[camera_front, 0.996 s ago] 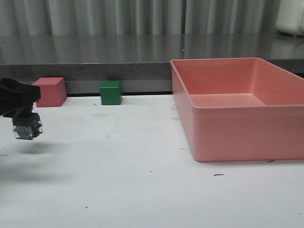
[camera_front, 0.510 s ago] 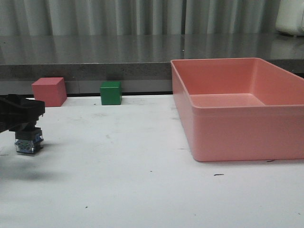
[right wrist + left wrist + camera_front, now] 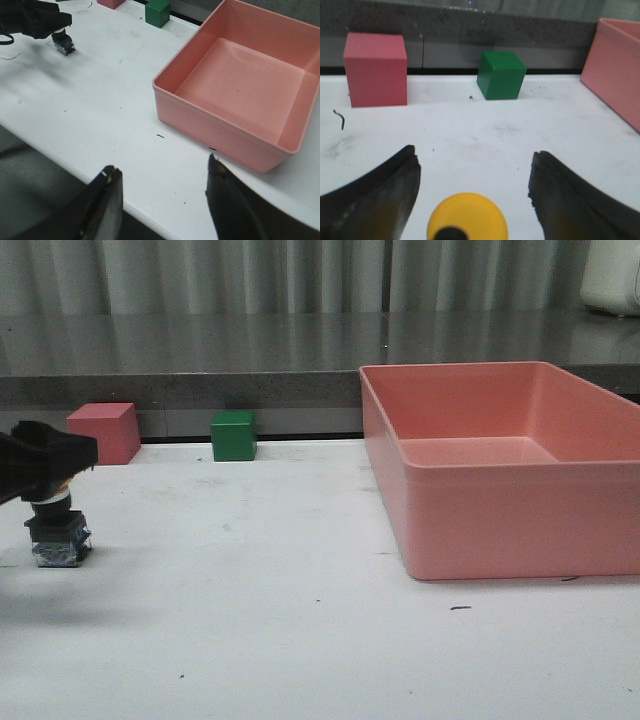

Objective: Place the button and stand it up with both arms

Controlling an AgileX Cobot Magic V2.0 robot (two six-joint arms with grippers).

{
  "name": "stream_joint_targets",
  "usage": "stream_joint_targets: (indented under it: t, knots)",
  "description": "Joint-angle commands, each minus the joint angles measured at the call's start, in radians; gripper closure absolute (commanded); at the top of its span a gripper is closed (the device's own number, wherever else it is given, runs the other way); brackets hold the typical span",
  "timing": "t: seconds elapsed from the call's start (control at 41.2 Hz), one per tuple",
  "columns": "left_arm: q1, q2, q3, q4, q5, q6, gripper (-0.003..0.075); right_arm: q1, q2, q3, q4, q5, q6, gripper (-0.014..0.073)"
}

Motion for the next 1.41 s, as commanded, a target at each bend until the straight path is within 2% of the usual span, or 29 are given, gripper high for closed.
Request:
stream_joint_targets:
  t: [0.0, 0.146, 0.243, 0.389, 0.462, 0.607, 0.753, 0.826, 0.923, 0.996, 1.385]
  knots:
    - [0.003, -0.104, -0.009, -0.003, -0.045, -0.006, 0.0252, -0.005, 0.010, -0.021, -0.012, -0.068, -0.010, 0.0191]
    - [0.003, -0.255, -0.011, 0.032, 0.165, -0.006, 0.0258, -0.005, 0.010, -0.021, -0.012, -0.068, -0.010, 0.0191]
    - [-0.004, -0.364, -0.025, 0.090, 0.369, -0.034, 0.0259, -0.005, 0.010, -0.021, -0.012, -0.068, -0.010, 0.0191]
    - [-0.052, -0.553, -0.098, 0.126, 0.788, -0.070, 0.0259, -0.005, 0.010, -0.021, -0.012, -0.068, -0.010, 0.0191]
    - [-0.090, -0.624, -0.166, 0.114, 1.033, -0.070, 0.0259, -0.005, 0.010, -0.021, -0.012, -0.068, -0.010, 0.0191]
    - [-0.169, -0.723, -0.314, 0.095, 1.441, -0.070, 0.0259, -0.005, 0.010, -0.021, -0.012, -0.068, -0.010, 0.0191]
    - [-0.231, -0.765, -0.481, 0.058, 1.811, -0.066, 0.0259, -0.005, 0.010, -0.021, -0.012, -0.068, -0.010, 0.0191]
    - [-0.241, -0.774, -0.553, -0.003, 1.944, -0.010, 0.0259, -0.005, 0.010, -0.021, -0.012, -0.068, -0.010, 0.0191]
    - [-0.241, -0.793, -0.625, -0.164, 2.050, 0.148, 0.0259, -0.005, 0.010, -0.021, -0.012, -0.068, -0.010, 0.0191]
    - [-0.241, -0.835, -0.642, -0.247, 2.047, 0.219, 0.0259, -0.005, 0.010, -0.021, -0.012, -0.068, -0.010, 0.0191]
    - [-0.241, -1.117, -0.581, -0.269, 2.082, 0.219, 0.0259, -0.005, 0.010, -0.021, -0.012, -0.068, -0.010, 0.0191]
